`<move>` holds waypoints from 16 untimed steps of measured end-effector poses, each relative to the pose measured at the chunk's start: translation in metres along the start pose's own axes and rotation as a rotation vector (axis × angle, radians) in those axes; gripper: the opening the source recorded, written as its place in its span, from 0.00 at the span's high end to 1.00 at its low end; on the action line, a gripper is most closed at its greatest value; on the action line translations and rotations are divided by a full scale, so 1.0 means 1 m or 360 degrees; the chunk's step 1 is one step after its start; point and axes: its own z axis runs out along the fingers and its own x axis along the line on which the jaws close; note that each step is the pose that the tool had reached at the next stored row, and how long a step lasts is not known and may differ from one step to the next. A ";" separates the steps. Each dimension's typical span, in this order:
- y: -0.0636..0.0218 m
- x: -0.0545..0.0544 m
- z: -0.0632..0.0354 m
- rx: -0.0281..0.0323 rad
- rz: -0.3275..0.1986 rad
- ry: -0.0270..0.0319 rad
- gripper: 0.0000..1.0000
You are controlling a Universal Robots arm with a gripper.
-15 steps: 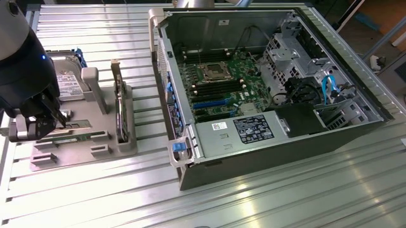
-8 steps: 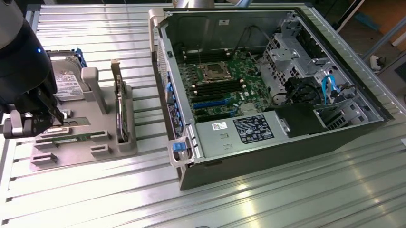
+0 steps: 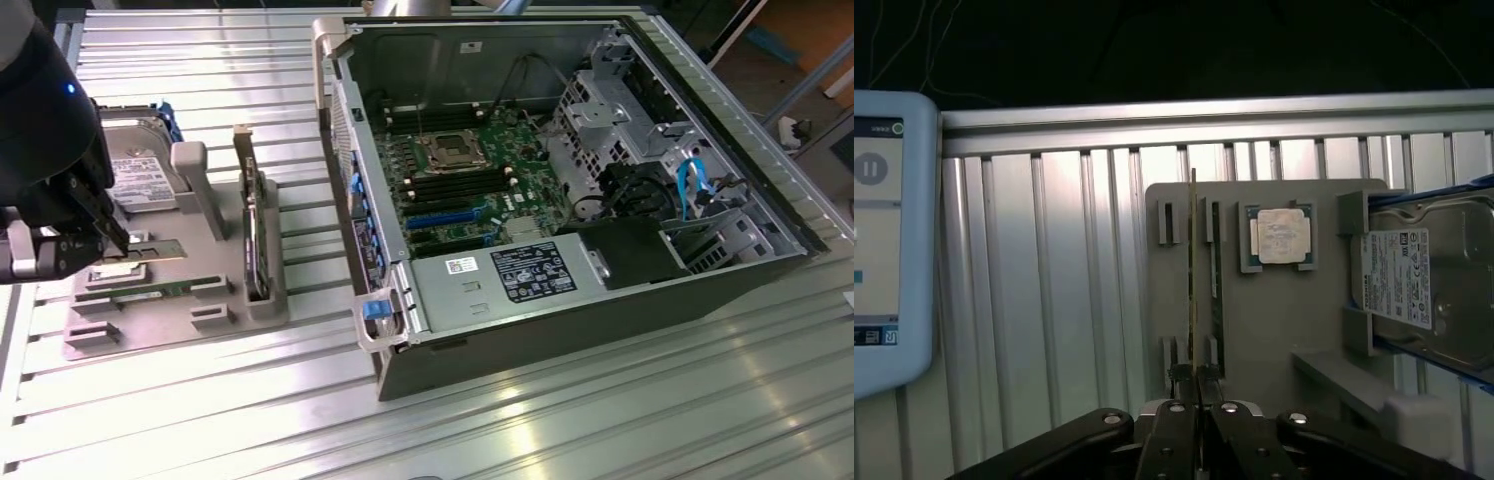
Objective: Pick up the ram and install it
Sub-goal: 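Pick up the ram and move it above insertion slot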
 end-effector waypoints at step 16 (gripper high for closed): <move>0.0010 -0.002 -0.0238 0.00001 0.0000 0.00000 0.88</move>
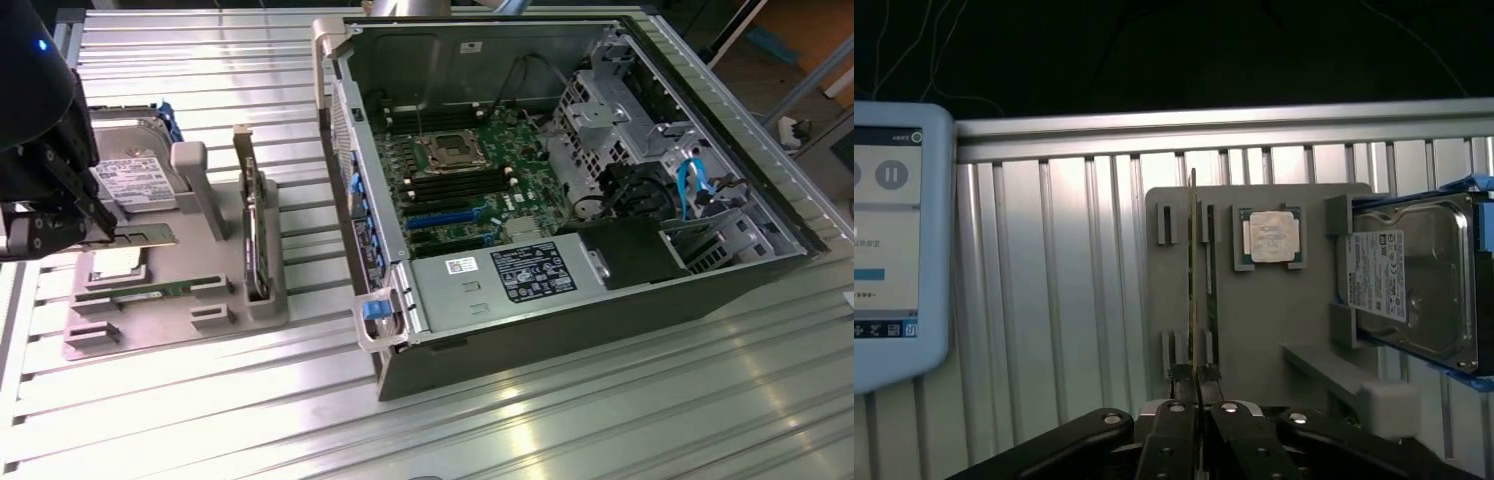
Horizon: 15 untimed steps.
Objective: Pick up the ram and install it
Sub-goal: 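Pick up the ram and move it above insertion slot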
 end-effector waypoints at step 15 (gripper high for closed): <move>0.0010 -0.002 -0.0232 0.00001 0.0000 0.00000 0.88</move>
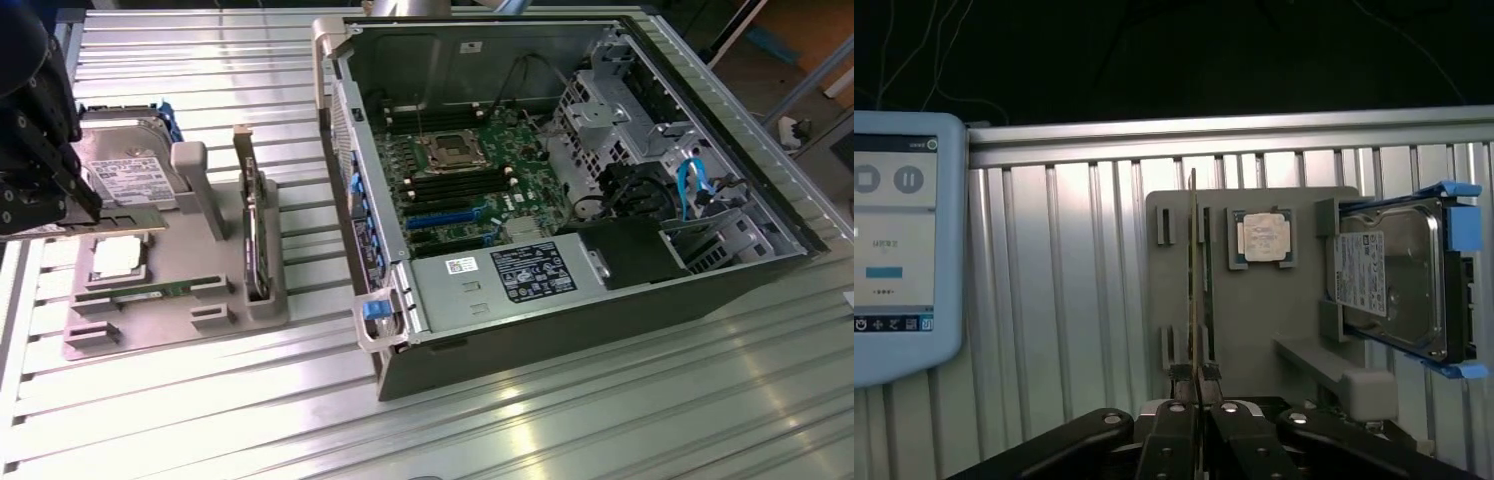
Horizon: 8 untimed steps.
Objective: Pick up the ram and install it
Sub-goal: 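Pick up the ram and move it above insertion slot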
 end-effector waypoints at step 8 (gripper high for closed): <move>0.0002 0.000 -0.0045 0.00000 0.0000 -0.00001 0.88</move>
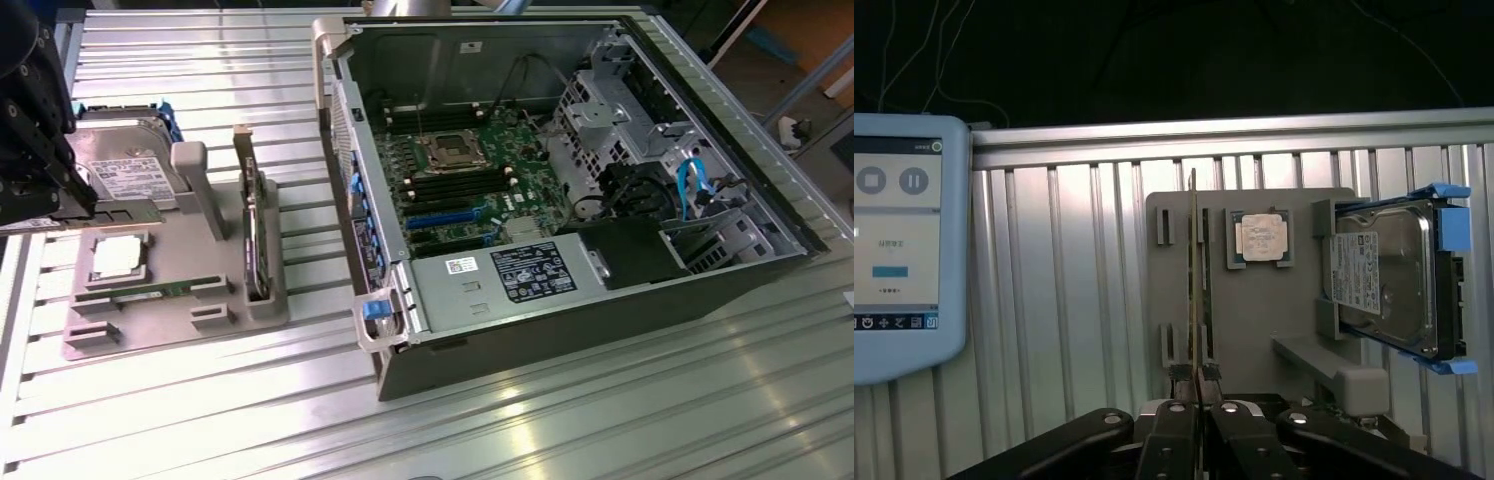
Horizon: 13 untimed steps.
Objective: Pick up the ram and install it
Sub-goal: 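Pick up the ram and move it above insertion slot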
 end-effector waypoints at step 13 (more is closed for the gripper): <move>-0.0017 0.000 -0.0002 -0.00004 0.0000 0.00002 0.88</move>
